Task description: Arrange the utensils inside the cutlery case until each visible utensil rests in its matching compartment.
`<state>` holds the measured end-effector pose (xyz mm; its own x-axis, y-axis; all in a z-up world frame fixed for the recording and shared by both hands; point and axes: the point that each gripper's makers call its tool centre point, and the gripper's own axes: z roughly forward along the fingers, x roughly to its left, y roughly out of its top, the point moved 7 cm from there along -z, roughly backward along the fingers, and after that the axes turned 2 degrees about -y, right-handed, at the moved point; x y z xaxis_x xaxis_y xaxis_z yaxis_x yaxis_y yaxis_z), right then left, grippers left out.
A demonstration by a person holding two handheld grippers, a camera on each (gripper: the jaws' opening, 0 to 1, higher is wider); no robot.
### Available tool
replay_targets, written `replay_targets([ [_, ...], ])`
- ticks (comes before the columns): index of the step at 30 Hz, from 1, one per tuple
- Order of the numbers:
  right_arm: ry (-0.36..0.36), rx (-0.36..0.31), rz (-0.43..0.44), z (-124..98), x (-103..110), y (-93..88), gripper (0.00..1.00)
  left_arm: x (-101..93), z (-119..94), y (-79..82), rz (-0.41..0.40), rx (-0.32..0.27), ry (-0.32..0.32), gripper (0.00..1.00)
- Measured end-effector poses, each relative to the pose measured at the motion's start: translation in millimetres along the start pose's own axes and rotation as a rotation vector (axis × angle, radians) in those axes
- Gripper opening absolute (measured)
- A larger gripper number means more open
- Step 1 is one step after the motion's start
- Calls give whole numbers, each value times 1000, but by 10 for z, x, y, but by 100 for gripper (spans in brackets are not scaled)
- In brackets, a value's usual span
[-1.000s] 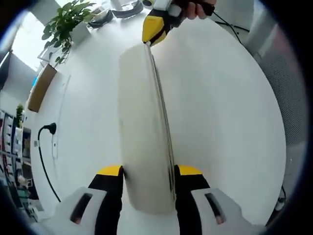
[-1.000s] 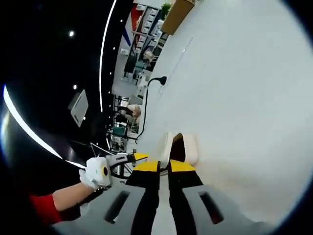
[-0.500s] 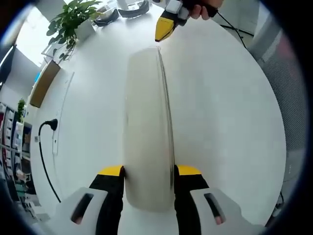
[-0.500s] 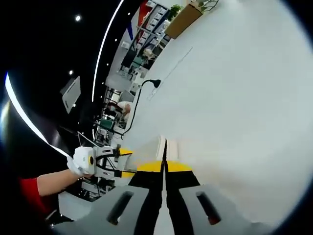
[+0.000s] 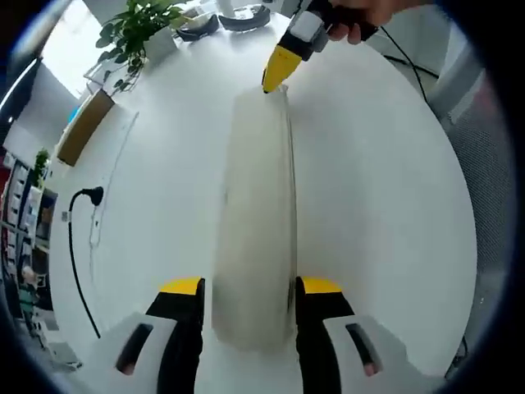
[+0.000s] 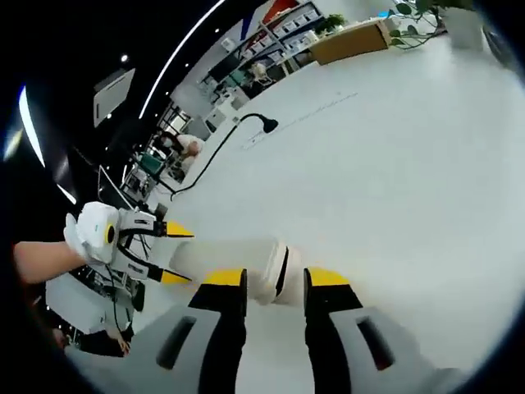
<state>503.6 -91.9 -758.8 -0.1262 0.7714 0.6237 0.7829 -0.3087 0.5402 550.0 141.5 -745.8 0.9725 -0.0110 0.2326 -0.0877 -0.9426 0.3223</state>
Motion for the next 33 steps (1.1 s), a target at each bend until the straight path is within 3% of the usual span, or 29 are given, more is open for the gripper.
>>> replay_targets([
  [2,-23,14,-46,1,-36,-17,19,-22,4,-8,-1,5,-2,41],
  [7,1,-4,-43,-10,-60,-33,19,-43,7,-12,-32,-20,4,43],
  [13,27,-34,-57,-25,-81,-59,18,16,-13,-95,-96,1,19,50],
  [15,33,-37,-50,-25,-79,-57,17,36,-31,-173,-177,23,29,55],
  [17,35,-37,-32,-23,-77,-53,17,48,-50,-197,-215,-15,32,54],
  [21,39,-32,-38,-25,-73,-50,17,36,-80,-302,-382,-31,9,55],
  [25,35,-22,-51,-25,-65,-28,17,1,-109,-359,-522,-90,-25,56],
  [28,33,-15,-45,-21,-65,-14,17,-72,-135,-425,-699,-149,-105,59],
  [31,35,-13,-42,-24,-64,-14,17,-85,-168,-457,-784,-230,-125,62],
  [33,35,-8,-43,-23,-63,-9,17,-89,-184,-498,-873,-245,-138,64],
])
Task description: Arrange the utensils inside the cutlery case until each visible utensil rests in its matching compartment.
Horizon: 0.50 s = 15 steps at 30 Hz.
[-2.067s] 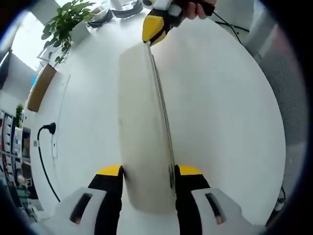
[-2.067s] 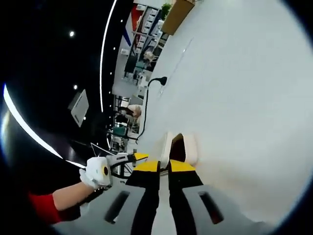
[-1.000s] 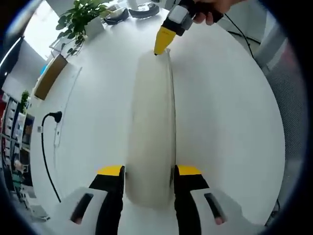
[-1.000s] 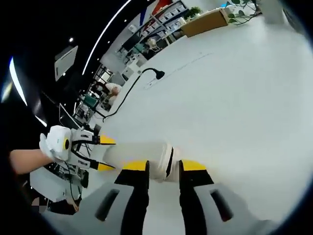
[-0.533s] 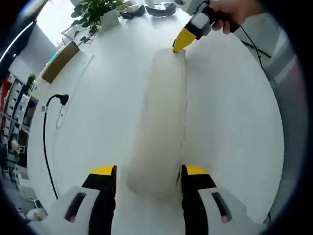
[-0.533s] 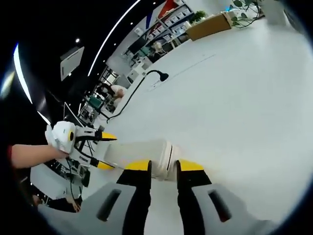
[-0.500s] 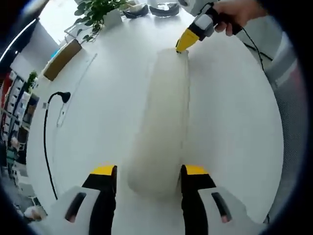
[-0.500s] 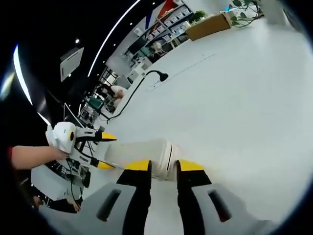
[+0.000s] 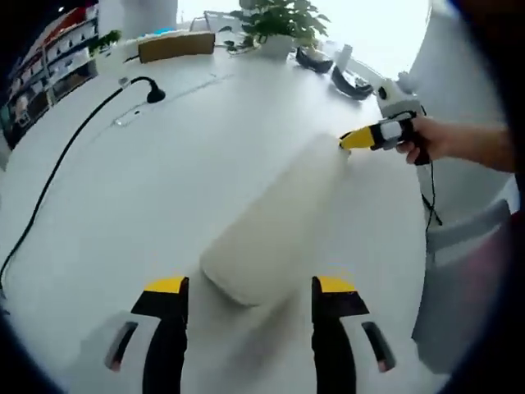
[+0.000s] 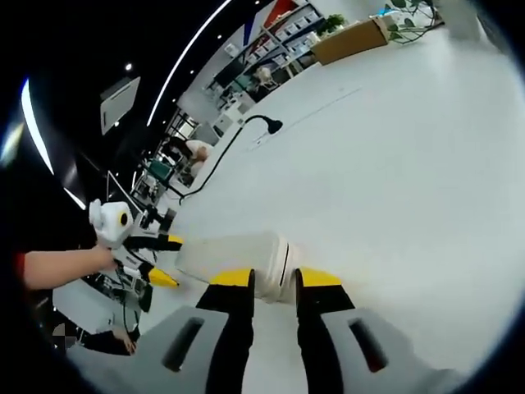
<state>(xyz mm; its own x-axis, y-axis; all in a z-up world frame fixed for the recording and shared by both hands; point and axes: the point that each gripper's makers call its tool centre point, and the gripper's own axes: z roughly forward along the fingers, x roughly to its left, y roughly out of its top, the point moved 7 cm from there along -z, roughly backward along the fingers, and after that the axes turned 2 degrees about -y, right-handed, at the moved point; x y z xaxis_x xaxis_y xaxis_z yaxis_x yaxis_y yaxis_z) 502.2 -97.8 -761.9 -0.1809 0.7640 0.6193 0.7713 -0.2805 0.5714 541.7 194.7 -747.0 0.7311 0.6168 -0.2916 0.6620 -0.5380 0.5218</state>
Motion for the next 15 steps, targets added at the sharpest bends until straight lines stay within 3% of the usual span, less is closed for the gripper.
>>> replay_targets([
  [6,-6,18,1,11,-3,24,17,-43,-24,57,-94,-101,-53,63],
  [15,-3,20,38,1,12,-4,16,-170,36,83,-95,-104,-55,65],
])
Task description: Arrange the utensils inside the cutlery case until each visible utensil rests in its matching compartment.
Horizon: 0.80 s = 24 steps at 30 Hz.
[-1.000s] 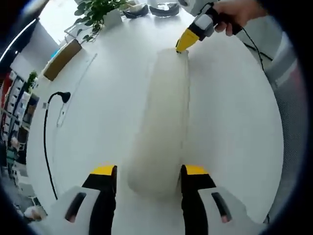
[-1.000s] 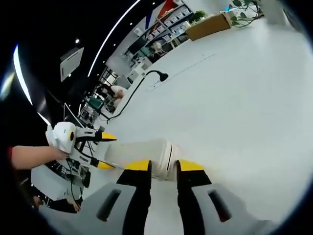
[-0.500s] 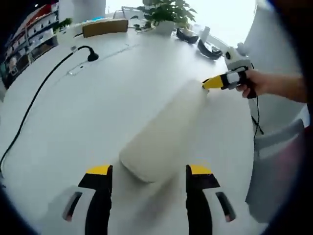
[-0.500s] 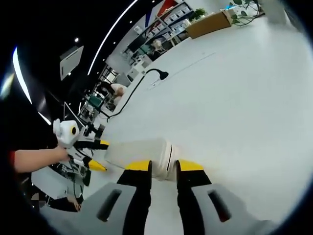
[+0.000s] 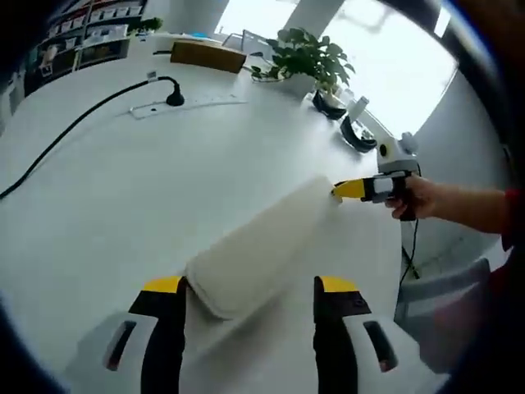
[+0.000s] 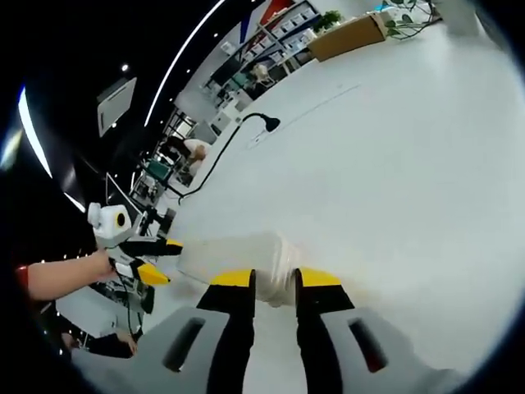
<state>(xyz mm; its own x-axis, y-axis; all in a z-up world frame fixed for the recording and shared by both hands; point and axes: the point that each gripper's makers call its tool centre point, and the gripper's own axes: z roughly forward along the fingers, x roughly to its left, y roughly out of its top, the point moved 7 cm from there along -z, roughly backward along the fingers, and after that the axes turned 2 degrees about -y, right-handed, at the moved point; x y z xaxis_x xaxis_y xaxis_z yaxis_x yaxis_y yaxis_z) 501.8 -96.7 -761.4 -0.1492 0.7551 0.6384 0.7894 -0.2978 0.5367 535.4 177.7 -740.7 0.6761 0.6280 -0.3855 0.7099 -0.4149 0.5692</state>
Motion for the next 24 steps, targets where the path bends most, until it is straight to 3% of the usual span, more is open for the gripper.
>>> replay_targets([
  [8,6,-6,36,12,-6,-1,14,27,51,-64,75,42,69,60],
  [11,17,-5,132,5,-20,11,12,9,69,-55,103,48,84,60],
  [14,39,1,207,-17,-50,14,8,26,74,-27,236,86,136,57],
  [15,37,3,217,-17,-59,10,8,15,79,-36,235,102,143,56],
  [19,35,5,190,-10,-36,24,9,-1,92,-7,199,100,147,56],
  [21,42,23,149,-8,-15,13,9,-27,82,19,207,89,171,55],
  [24,52,30,168,-4,-11,-3,9,-84,101,30,263,86,198,58],
])
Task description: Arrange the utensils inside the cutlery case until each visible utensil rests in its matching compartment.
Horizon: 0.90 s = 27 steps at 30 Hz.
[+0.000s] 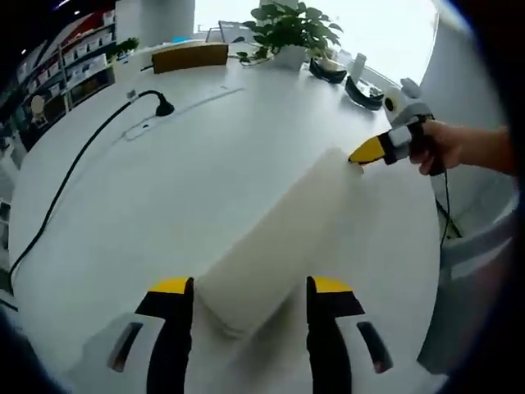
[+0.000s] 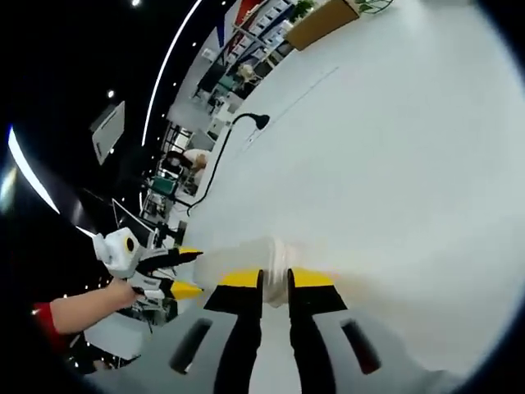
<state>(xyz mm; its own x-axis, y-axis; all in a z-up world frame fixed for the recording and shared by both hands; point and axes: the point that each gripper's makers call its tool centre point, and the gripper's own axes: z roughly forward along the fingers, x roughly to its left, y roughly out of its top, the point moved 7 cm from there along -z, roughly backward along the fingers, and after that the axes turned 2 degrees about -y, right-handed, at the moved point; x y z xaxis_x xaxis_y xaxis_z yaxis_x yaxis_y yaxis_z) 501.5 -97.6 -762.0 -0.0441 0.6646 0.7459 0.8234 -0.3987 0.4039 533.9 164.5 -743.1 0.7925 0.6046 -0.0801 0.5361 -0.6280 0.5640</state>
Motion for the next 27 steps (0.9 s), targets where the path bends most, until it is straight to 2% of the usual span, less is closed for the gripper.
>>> replay_targets([
  [4,11,-20,51,-10,-18,-22,8,-26,46,-9,99,25,48,58],
  [5,14,-22,88,-12,-16,-28,8,-27,57,-11,138,34,61,57],
  [9,25,-23,110,-24,-12,-42,8,-26,77,-20,280,98,107,52],
  [10,28,-22,103,-25,-10,-37,8,-29,83,-17,319,119,104,51],
  [13,33,-14,89,-31,-10,-34,8,-30,89,4,386,134,101,47],
  [14,32,-9,78,-30,-2,-30,8,-48,95,18,445,155,87,46],
  [15,30,-7,58,-31,3,-28,8,-64,112,23,462,162,79,45],
  [18,25,1,92,-32,4,-38,7,-95,128,63,531,218,64,43],
  [22,29,29,68,-62,35,-115,8,-131,120,52,553,267,53,41],
  [24,25,32,43,-57,40,-143,12,-148,112,33,570,280,44,41],
  [26,5,92,10,-8,43,-234,19,-148,105,27,580,294,35,41],
  [27,9,112,22,16,68,-266,20,-152,105,27,585,297,29,41],
])
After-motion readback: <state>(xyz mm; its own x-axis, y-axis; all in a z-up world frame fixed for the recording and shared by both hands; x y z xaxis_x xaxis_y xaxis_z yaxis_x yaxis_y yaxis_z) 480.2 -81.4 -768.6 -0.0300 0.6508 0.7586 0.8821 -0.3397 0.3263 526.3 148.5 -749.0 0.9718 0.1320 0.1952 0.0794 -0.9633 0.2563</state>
